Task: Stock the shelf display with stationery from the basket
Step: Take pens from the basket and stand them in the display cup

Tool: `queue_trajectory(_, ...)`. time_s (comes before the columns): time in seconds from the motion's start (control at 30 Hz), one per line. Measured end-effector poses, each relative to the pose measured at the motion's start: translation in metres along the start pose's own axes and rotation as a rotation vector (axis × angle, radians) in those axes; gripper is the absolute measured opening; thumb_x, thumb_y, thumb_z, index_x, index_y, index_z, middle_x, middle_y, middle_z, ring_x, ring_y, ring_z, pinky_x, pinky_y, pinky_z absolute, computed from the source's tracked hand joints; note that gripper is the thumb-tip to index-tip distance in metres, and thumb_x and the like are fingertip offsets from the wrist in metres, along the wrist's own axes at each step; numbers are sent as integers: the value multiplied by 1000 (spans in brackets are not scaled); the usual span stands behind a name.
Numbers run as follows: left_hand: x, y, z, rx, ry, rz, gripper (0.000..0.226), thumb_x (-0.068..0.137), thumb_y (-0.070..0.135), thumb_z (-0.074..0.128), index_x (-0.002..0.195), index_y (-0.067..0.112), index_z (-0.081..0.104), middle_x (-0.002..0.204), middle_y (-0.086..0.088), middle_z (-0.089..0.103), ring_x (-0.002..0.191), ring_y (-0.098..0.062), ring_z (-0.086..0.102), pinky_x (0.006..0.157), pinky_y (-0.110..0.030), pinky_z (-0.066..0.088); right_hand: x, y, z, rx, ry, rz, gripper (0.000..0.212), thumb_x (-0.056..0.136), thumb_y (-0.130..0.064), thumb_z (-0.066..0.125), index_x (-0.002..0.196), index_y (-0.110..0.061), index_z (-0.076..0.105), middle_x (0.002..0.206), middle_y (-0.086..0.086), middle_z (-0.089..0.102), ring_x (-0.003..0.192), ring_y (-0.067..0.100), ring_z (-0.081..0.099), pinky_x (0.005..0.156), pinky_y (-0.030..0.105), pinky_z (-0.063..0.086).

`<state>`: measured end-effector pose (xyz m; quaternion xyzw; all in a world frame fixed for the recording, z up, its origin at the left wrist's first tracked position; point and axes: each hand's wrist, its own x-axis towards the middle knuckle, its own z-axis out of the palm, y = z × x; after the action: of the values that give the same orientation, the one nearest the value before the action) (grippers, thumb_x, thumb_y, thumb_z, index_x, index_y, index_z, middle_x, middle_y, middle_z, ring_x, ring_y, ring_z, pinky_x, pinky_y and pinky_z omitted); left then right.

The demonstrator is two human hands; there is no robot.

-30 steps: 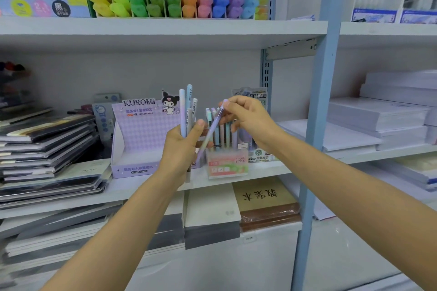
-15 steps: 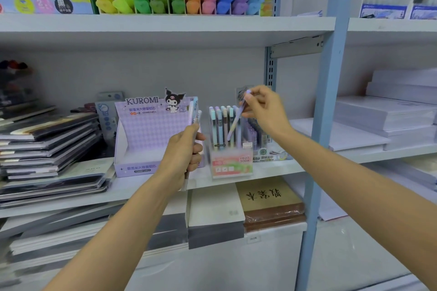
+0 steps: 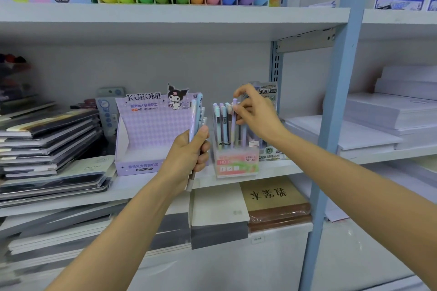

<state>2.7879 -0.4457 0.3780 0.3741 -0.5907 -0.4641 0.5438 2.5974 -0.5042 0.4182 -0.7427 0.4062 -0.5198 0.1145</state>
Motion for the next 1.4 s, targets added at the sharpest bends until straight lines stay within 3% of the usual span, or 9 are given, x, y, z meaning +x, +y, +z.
queue_trajectory(0.3,-1,-3,2,-2,-39,44,24,95,35,57,85,14,51,59,7,52,44,-7,37,37,-16,31,-6,7,9,-541,132,-63,14,94,-33,60,103,-22,63,96,3,48,81,19,51,59,32,42)
queue_trajectory(0.5,-3,0,6,40,-52,69,26,96,35,57,82,14,51,58,7,51,45,-7,39,38,-16,33,-10,-10,-1,-33,88,25,23,92,-36,62,101,-15,66,83,-9,58,69,0,50,68,20,42)
queue_trajectory(0.6,-6,2,12,55,-77,85,26,96,34,56,82,13,50,58,7,51,45,-7,39,39,-17,33,-18,-23,-3,117,-186,105,48,89,-50,62,89,-2,67,58,-21,59,51,-4,48,57,13,44)
queue_trajectory(0.7,-10,4,19,59,-128,76,25,97,36,55,85,14,51,61,5,52,46,-7,40,39,-17,34,-24,-27,-6,178,-333,114,39,80,-53,68,84,-14,72,78,1,64,74,7,56,78,32,51)
queue_trajectory(0.8,-14,6,19,75,-126,91,26,97,37,52,91,12,54,65,0,63,44,-9,50,38,-17,37,-27,-31,-15,264,-304,107,19,87,-37,68,83,-19,73,75,6,65,66,6,56,65,24,51)
queue_trajectory(0.9,-17,9,14,25,-128,56,28,94,36,53,98,9,58,72,-6,71,46,-13,59,35,-18,37,-23,-34,-28,429,-172,166,15,94,-24,62,82,-17,68,62,-3,61,41,4,36,39,15,30)
queue_trajectory(1.1,-22,9,2,-18,-56,-21,22,81,30,72,83,9,68,84,-12,70,37,-6,38,33,-15,27,-23,-28,-54,563,28,293,16,97,-10,54,82,-8,60,62,4,63,43,10,34,36,17,24)
queue_trajectory(1.27,-23,17,0,-108,187,18,17,80,35,74,71,21,74,92,-11,73,39,-6,33,36,-17,25,-38,-16,-58,282,-195,316,15,94,-16,59,80,-11,62,64,-7,66,53,8,49,52,17,40)
queue_trajectory(1.4,-24,22,9,12,243,70,22,88,31,69,90,9,73,57,6,63,34,-4,31,33,-17,26,-43,-25,-49,145,-249,126,12,86,-33,70,91,-23,74,79,-11,68,73,-2,60,73,18,46)
